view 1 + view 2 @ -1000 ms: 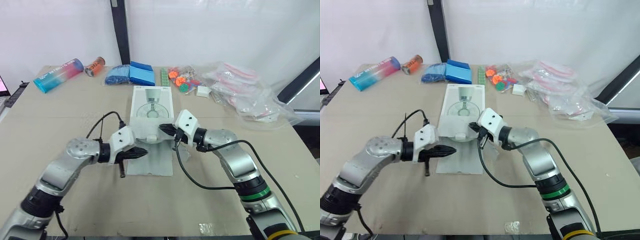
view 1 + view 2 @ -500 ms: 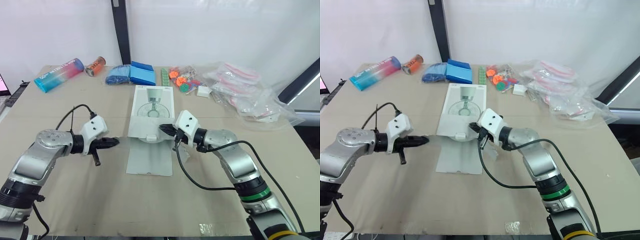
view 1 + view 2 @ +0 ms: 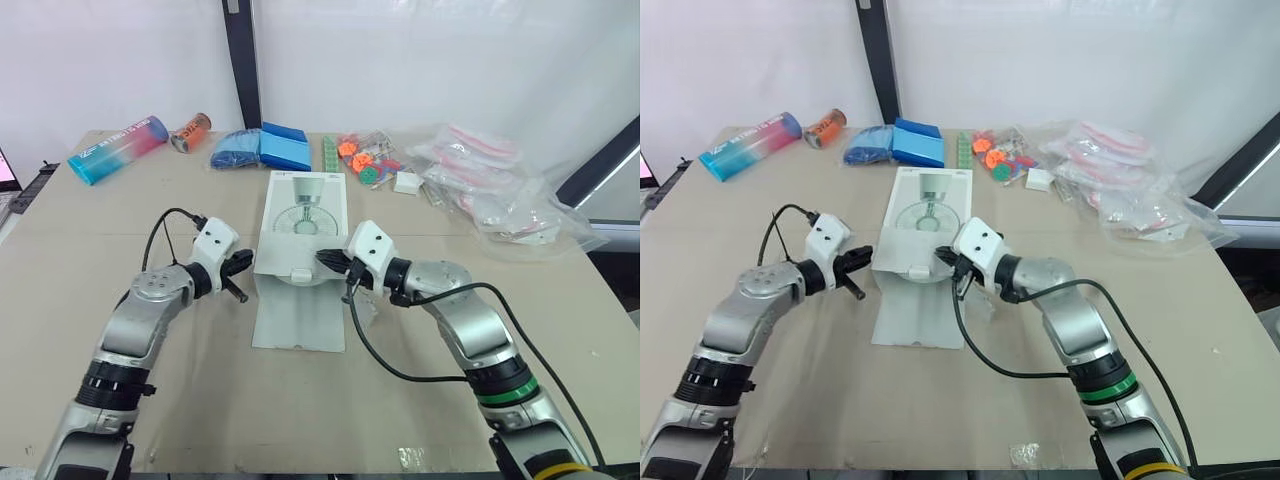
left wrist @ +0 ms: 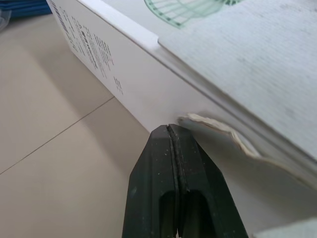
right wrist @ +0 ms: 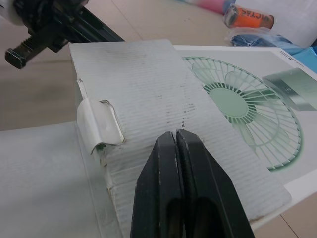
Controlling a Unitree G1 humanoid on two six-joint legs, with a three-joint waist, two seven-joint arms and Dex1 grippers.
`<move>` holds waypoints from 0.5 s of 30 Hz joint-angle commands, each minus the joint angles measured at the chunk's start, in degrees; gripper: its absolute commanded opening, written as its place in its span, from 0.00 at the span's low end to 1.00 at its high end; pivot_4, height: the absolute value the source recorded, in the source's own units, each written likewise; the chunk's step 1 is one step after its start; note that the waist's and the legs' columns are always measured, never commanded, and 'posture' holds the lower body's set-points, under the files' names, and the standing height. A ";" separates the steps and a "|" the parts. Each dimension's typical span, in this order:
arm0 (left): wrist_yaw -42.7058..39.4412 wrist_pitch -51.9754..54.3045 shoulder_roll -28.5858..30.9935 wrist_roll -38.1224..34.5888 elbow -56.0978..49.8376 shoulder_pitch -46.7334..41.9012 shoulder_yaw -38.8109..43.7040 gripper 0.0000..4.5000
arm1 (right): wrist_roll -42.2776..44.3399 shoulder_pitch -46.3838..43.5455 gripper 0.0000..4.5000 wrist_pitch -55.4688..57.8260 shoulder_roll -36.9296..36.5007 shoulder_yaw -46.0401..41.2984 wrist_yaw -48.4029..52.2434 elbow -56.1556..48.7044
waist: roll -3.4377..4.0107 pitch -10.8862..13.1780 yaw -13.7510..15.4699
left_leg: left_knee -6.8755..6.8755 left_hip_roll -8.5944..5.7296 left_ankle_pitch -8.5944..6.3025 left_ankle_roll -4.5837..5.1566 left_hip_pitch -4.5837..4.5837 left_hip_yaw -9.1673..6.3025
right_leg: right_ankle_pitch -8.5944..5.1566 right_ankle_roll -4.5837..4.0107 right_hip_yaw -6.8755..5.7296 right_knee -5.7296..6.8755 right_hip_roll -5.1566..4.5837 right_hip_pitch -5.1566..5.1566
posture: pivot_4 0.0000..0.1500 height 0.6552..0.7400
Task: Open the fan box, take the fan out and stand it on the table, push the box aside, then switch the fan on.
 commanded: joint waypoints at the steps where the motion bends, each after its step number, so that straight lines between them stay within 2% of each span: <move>1: 1.33 -0.71 -1.13 0.24 0.21 -1.96 0.98 0.00 | 0.17 0.09 0.01 1.68 0.48 0.56 -0.37 -1.72 | 0.00 0.00 0.01 | 0.00 0.00 0.00 0.00 0.00 0.00 | 0.00 0.00 0.00 0.00 0.00 0.00 | 1.00 1.00; 15: 1.99 -6.75 -4.01 2.64 9.16 -7.74 0.77 0.00 | -0.66 -0.45 0.01 2.75 0.68 0.89 -1.10 -1.56 | 0.00 0.00 0.02 | 0.00 -0.01 0.01 -0.02 0.00 -0.01 | 0.01 0.00 -0.03 0.00 0.00 0.00 | 1.00 1.00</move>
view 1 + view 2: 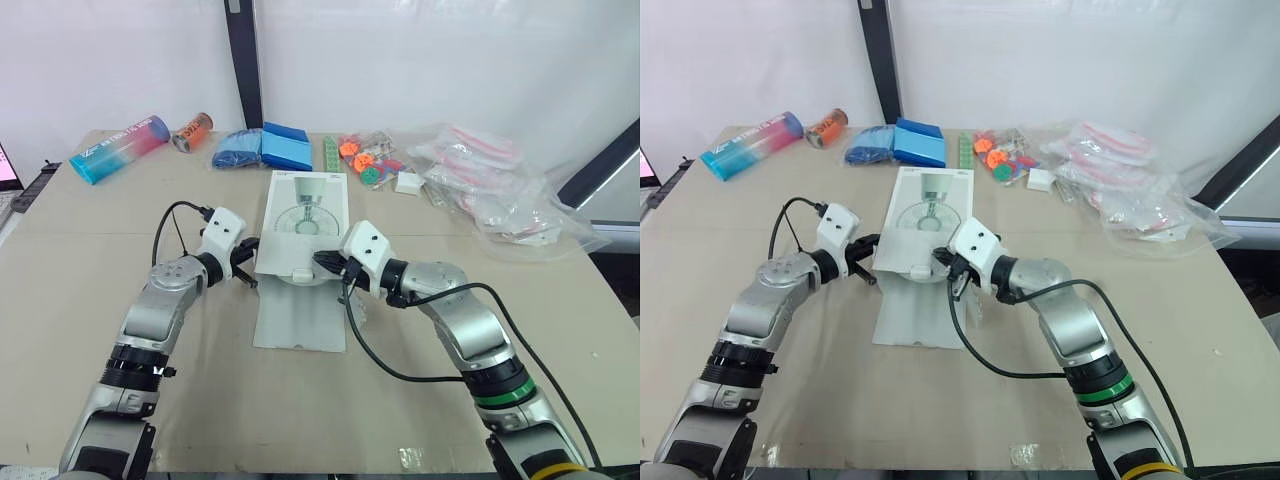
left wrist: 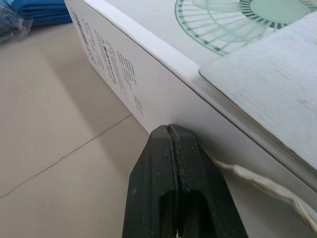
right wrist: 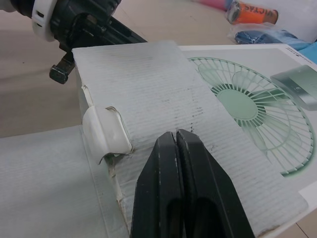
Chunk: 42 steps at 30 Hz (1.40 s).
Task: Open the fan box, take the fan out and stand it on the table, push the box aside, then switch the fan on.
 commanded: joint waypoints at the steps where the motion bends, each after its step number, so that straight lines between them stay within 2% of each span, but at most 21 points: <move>1: -0.19 -2.63 -0.75 -0.05 0.43 -2.23 0.89 0.00 | -0.53 -0.26 0.01 0.47 0.00 0.45 -0.40 -0.64 | 0.00 0.00 0.00 | 0.00 0.00 0.00 0.00 0.00 0.00 | 0.00 0.00 0.00 0.00 0.00 0.00 | 1.00 1.00; 12: -0.70 -2.20 -0.47 -3.43 -6.78 2.94 4.22 0.00 | -0.82 0.32 0.01 -0.05 -0.34 0.19 -0.58 -0.39 | 0.00 0.00 0.00 | 0.00 0.00 0.00 -0.01 0.00 -0.02 | 0.00 0.00 0.00 0.00 -0.02 0.00 | 1.00 1.00; 20: -0.27 -3.18 -0.26 -3.16 -5.50 2.95 5.30 0.00 | -0.82 0.32 0.01 -0.61 -0.38 0.28 -0.36 0.26 | 0.00 0.00 0.00 | 0.00 0.00 0.01 -0.01 0.00 -0.01 | 0.01 0.00 0.00 0.00 -0.02 0.01 | 1.00 1.00; 23: -1.18 -3.25 -0.26 -5.61 -5.54 2.71 7.82 0.00 | -0.88 0.23 0.01 -1.01 -0.70 0.05 -0.16 0.88 | 0.00 0.00 0.00 | 0.00 0.00 0.01 -0.01 0.00 -0.01 | 0.01 0.00 -0.01 0.00 -0.02 0.00 | 1.00 1.00; 26: -3.77 -1.52 1.02 -11.33 -7.92 3.03 12.22 0.00 | -0.99 0.16 0.01 -1.60 -1.13 -0.14 0.12 1.65 | 0.00 0.00 -0.01 | 0.00 0.00 0.01 -0.01 0.00 0.00 | 0.01 0.00 -0.01 0.00 -0.02 0.00 | 1.00 1.00; 30: -10.49 7.98 6.21 -23.69 -14.91 3.98 17.50 0.00 | -0.92 0.01 0.01 -1.93 -1.26 -0.17 0.25 2.08 | -0.01 0.01 -0.05 | 0.00 0.02 0.01 -0.01 0.00 0.00 | 0.01 0.00 -0.02 0.00 -0.02 -0.02 | 1.00 1.00; 33: -13.69 15.93 11.22 -31.06 -19.54 4.19 18.99 0.00 | -0.85 -0.07 0.01 -2.35 -1.29 -0.04 0.48 2.47 | -0.01 0.01 -0.07 | 0.00 0.01 0.01 -0.01 0.01 -0.01 | 0.01 0.00 -0.02 -0.01 -0.02 0.01 | 1.00 1.00; 36: -13.49 22.30 13.14 -37.62 -23.51 4.10 19.48 0.00 | -0.83 -0.26 0.01 -2.65 -1.15 0.14 0.58 2.83 | -0.02 0.00 0.01 | 0.01 -0.01 0.01 -0.02 0.02 -0.06 | 0.00 0.02 -0.05 -0.02 -0.02 0.05 | 1.00 1.00; 39: -8.28 27.95 9.86 -46.86 -28.74 4.66 20.07 0.00 | -0.80 -0.77 0.01 -3.22 -0.81 0.45 0.86 3.55 | -0.05 0.01 -0.03 | 0.01 -0.01 0.01 -0.02 0.02 -0.06 | 0.00 0.03 -0.03 -0.03 -0.02 0.07 | 1.00 1.00; 42: 2.51 30.60 3.12 -55.73 -32.90 8.41 20.86 0.00 | -0.82 -1.28 0.01 -3.66 -0.56 0.67 1.18 4.19 | -0.05 0.00 -0.02 | 0.02 0.00 0.01 -0.02 0.04 -0.05 | 0.00 0.03 0.00 -0.02 -0.03 0.06 | 1.00 1.00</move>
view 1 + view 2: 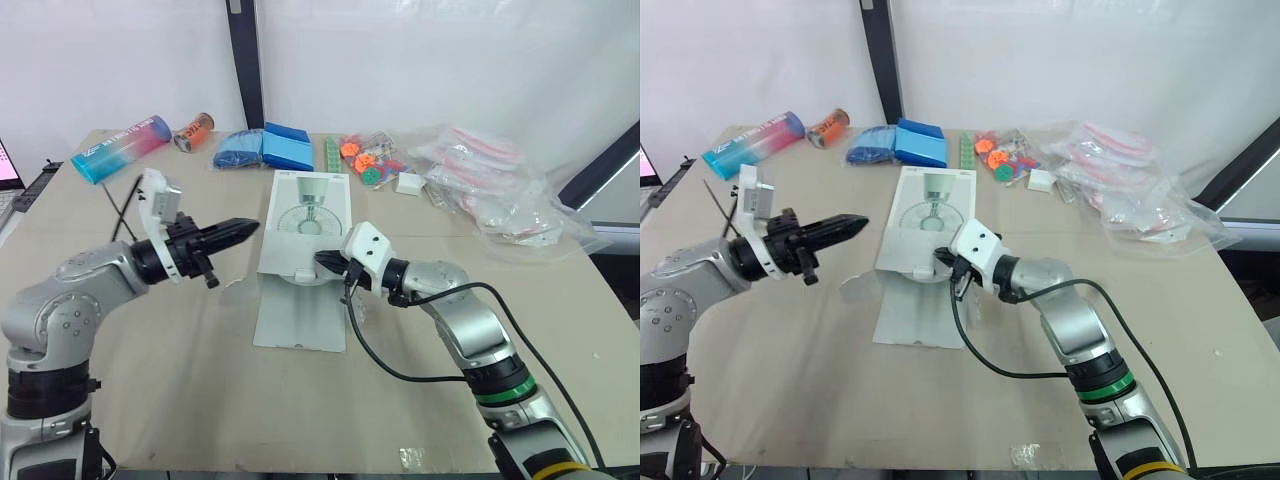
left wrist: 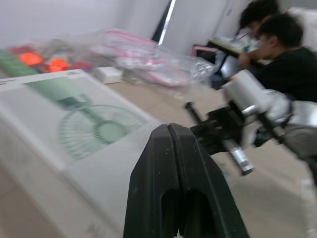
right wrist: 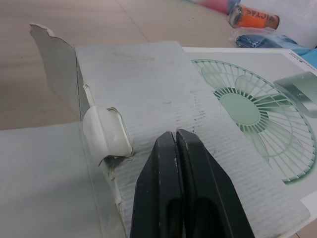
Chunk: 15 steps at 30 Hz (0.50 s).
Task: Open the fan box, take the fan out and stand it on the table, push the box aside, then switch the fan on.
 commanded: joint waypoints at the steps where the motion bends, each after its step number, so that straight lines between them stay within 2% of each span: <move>1: 11.55 1.87 -5.97 -8.92 -6.63 5.75 1.13 0.00 | -0.43 -0.62 0.01 -0.19 0.04 0.45 0.47 1.56 | -0.01 0.00 -0.10 | 0.00 0.01 0.00 -0.01 -0.01 -0.01 | 0.01 -0.01 0.00 0.00 0.01 0.00 | 1.00 1.00; 3: 16.80 0.84 -9.66 -10.57 -10.35 11.09 0.20 0.00 | -0.40 -0.97 0.01 -0.43 0.07 0.58 0.88 2.01 | 0.00 0.00 -0.24 | -0.04 0.04 0.00 -0.01 0.06 0.10 | 0.02 -0.03 0.06 0.04 0.01 -0.03 | 1.00 1.00; 9: 24.80 -2.83 -15.44 -10.77 -16.08 21.81 -1.92 0.00 | -0.30 -1.70 0.01 -1.13 0.16 1.62 2.43 3.07 | 0.00 -0.02 0.02 | -0.03 0.02 0.06 -0.11 0.07 0.04 | 0.04 -0.07 0.05 0.02 0.04 0.02 | 1.00 1.00; 15: 24.84 -7.51 -17.87 -5.94 -15.81 32.43 -5.62 0.00 | -0.47 -2.41 0.01 -1.71 0.44 2.49 4.03 4.14 | 0.00 -0.02 -0.02 | -0.07 0.05 0.05 -0.09 0.14 0.06 | 0.01 -0.12 0.07 -0.01 0.10 0.06 | 1.00 1.00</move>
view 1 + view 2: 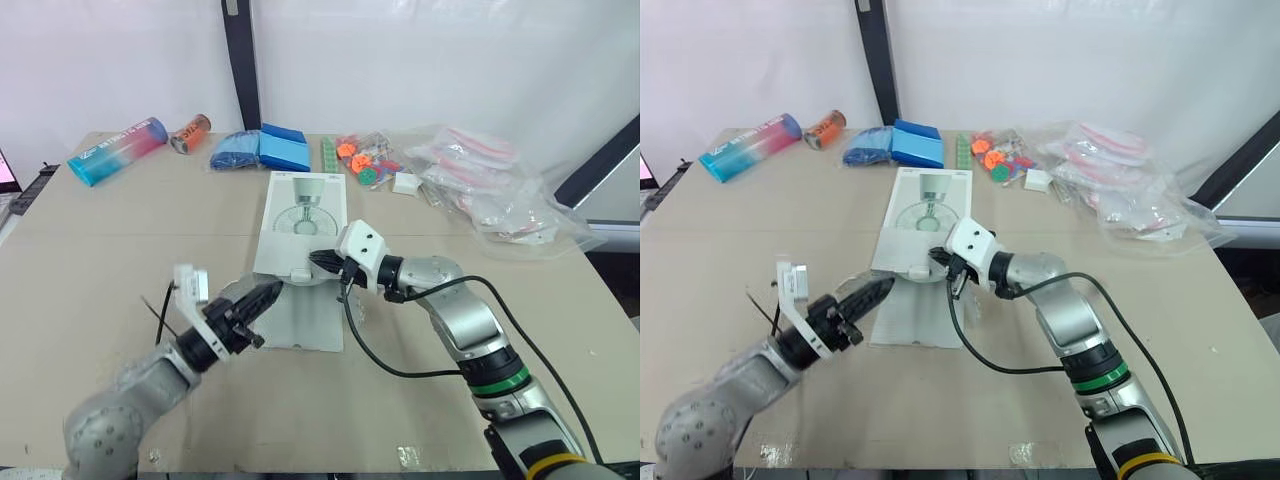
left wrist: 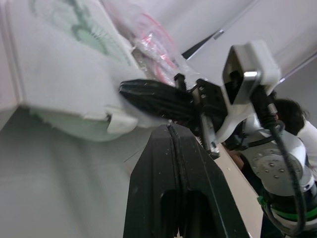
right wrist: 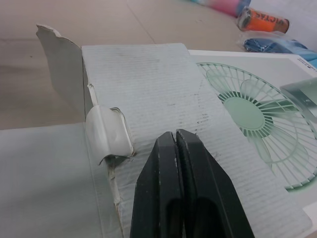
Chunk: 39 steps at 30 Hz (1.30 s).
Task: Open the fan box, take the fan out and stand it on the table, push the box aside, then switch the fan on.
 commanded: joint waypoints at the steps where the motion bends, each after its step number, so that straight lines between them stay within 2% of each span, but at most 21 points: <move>1: -0.53 -4.06 -1.48 2.60 -0.28 3.55 -2.03 0.00 | -0.45 -0.18 0.01 0.22 -0.01 1.63 1.53 1.06 | 0.00 0.00 0.02 | 0.00 0.00 0.00 0.00 0.00 0.00 | -0.01 -0.01 0.00 0.00 0.00 0.01 | 1.00 1.00; 4: 0.64 -6.41 -4.79 1.65 1.71 4.21 -2.76 0.00 | -0.44 -0.15 0.01 0.50 -0.35 1.85 2.33 0.82 | -0.01 0.00 0.03 | 0.00 -0.02 0.00 0.01 0.00 0.00 | -0.03 0.02 0.01 -0.03 -0.01 0.03 | 1.00 1.00; 10: 2.41 -8.09 -11.44 -0.17 7.24 3.33 -5.59 0.41 | -0.29 -0.27 0.00 1.16 -1.71 1.57 4.06 0.35 | 0.00 -0.01 0.04 | 0.01 -0.02 -0.01 0.02 -0.01 0.00 | -0.04 0.04 0.00 -0.06 0.01 0.04 | 1.00 1.00; 15: 3.59 -10.59 -15.13 1.02 11.84 2.20 -5.99 0.80 | -0.37 -0.12 0.00 1.20 -2.61 1.44 4.88 0.12 | 0.00 -0.01 0.04 | 0.00 -0.02 -0.03 0.05 -0.02 0.00 | -0.05 0.05 0.00 -0.08 0.02 0.04 | 1.00 1.00; 39: 3.33 -11.76 -15.41 5.65 19.78 -2.97 -7.66 0.80 | -0.62 0.67 0.00 1.46 -3.03 1.76 4.82 -1.15 | 0.00 -0.01 0.04 | 0.00 -0.04 -0.03 0.05 -0.05 -0.03 | -0.08 0.11 0.01 -0.10 0.04 0.04 | 1.00 1.00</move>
